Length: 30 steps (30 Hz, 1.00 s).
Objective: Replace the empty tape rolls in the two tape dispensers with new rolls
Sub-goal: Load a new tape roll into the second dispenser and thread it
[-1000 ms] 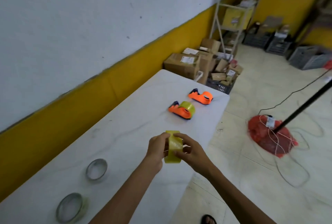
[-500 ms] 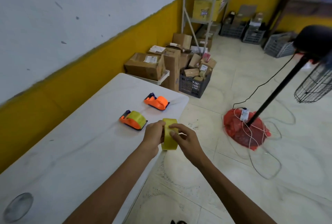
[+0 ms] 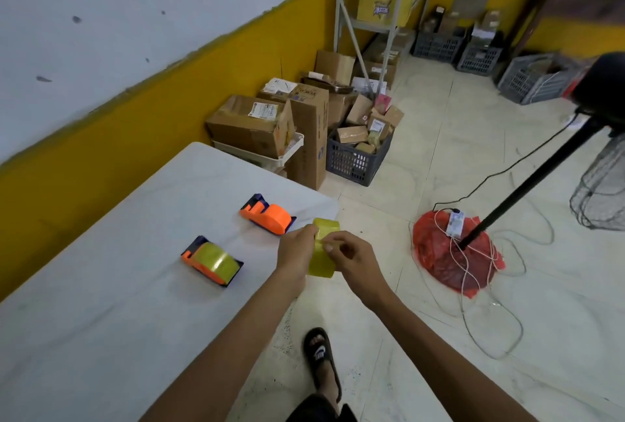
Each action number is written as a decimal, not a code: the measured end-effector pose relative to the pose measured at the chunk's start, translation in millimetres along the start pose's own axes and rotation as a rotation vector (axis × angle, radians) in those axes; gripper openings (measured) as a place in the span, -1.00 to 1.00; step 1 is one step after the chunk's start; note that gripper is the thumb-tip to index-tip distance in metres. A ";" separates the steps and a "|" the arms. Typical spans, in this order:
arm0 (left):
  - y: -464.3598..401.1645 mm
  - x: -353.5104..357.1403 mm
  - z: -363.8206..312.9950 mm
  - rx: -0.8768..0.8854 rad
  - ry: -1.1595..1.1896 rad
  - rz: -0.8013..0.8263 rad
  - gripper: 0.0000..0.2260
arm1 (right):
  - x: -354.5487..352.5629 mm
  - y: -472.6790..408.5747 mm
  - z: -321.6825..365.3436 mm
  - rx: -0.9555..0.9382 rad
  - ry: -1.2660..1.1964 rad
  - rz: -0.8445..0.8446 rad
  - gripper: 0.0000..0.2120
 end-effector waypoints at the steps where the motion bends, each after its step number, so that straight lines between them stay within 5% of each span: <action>1: -14.4 5.6 -7.0 0.028 -0.005 -0.013 -0.76 | -4.9 -16.7 -2.8 0.014 0.003 0.000 -0.90; 10: -107.0 -44.8 -9.5 0.079 -0.086 -0.549 -0.88 | -36.8 -164.6 -19.6 0.140 0.130 0.077 -0.91; 15: -140.8 -41.9 27.5 -0.162 0.029 -0.496 -0.78 | -0.2 -214.6 -20.7 0.147 0.092 0.209 -0.89; 19: -143.1 -51.5 16.2 -0.170 0.070 -0.584 -0.93 | 54.1 -244.4 -27.6 0.153 0.062 0.440 -0.94; 30: -151.6 -63.4 -19.4 -0.205 0.140 -0.778 -0.73 | 164.0 -267.7 -64.5 0.329 -0.022 0.919 -0.93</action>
Point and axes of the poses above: each hand's wrist, its own y-axis away from the middle knuckle, its own x-axis out of the palm, z = x × y, the point moved 9 cm from there along -y, towards the middle knuckle, and after that the axes turned 3 degrees about -y, right-handed, at the moved point
